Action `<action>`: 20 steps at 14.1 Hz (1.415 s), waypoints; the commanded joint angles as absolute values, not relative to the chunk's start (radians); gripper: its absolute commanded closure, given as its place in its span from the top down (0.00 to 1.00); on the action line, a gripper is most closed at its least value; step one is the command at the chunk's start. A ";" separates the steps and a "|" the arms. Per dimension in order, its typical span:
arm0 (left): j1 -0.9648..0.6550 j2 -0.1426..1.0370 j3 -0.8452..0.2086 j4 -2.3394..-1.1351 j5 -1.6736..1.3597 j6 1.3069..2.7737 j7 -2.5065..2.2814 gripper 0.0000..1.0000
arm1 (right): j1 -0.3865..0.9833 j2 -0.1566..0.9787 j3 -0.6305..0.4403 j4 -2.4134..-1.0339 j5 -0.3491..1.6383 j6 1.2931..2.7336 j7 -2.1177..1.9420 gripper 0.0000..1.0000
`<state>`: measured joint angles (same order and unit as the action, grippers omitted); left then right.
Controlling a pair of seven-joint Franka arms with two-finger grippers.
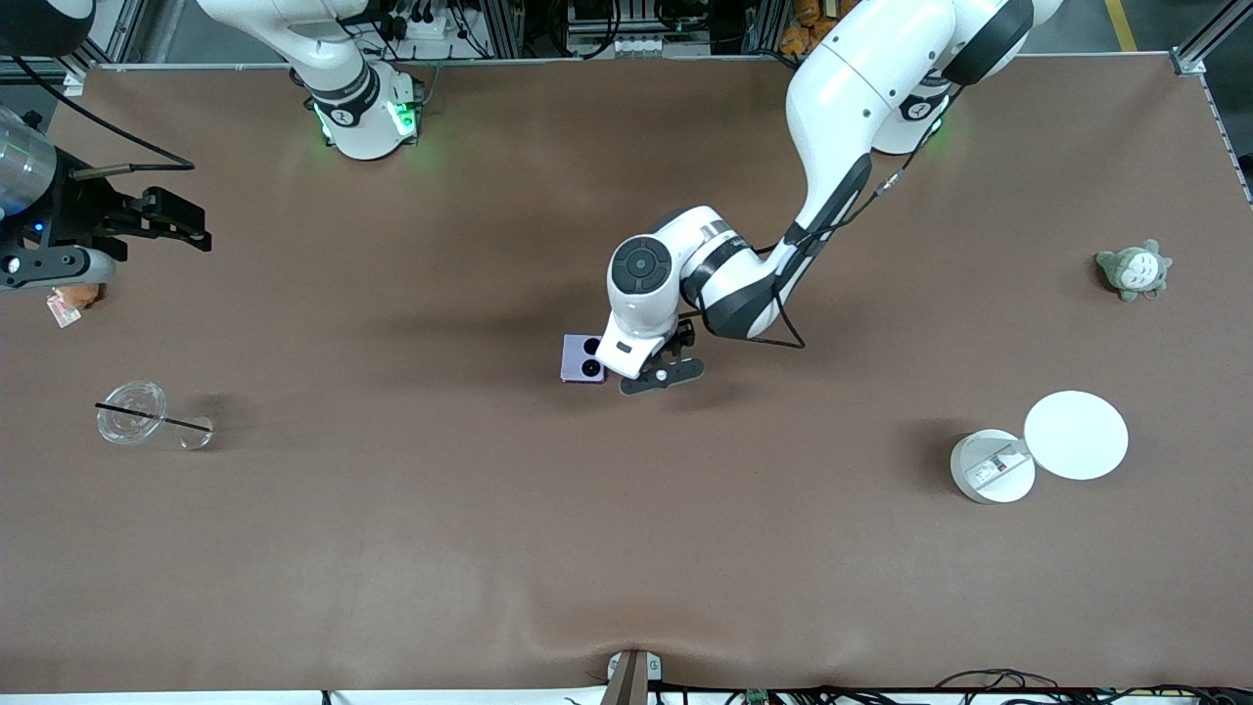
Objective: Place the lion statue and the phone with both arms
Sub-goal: 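Lower the left gripper and close it on the lion figurine, then lift the lion with the left gripper while the right gripper grasps the phone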
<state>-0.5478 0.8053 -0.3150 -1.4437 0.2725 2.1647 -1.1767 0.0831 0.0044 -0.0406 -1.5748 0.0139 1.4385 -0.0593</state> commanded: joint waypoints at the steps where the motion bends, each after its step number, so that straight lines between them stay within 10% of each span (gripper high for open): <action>1: -0.557 0.804 -0.308 -1.451 0.299 2.168 -1.193 0.70 | 0.101 0.002 -0.038 -1.554 0.031 1.424 -0.005 1.00; 4: -0.564 0.802 -0.310 -1.463 0.299 2.163 -1.190 0.51 | 0.113 0.008 -0.040 -1.545 0.083 1.424 0.076 1.00; 7: -0.565 0.796 -0.310 -1.465 0.299 2.161 -1.189 0.01 | 0.114 0.008 -0.040 -1.545 0.087 1.422 0.080 1.00; 20: -0.338 0.724 -0.308 -1.450 0.387 2.161 -0.879 0.00 | 0.327 0.133 -0.040 -1.554 0.198 1.498 0.302 1.00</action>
<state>-0.3721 0.7512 -0.3039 -1.4358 0.3690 2.1638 -0.9296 0.3055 0.0847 -0.0302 -1.5648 0.1517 1.4768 0.2901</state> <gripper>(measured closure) 0.630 0.000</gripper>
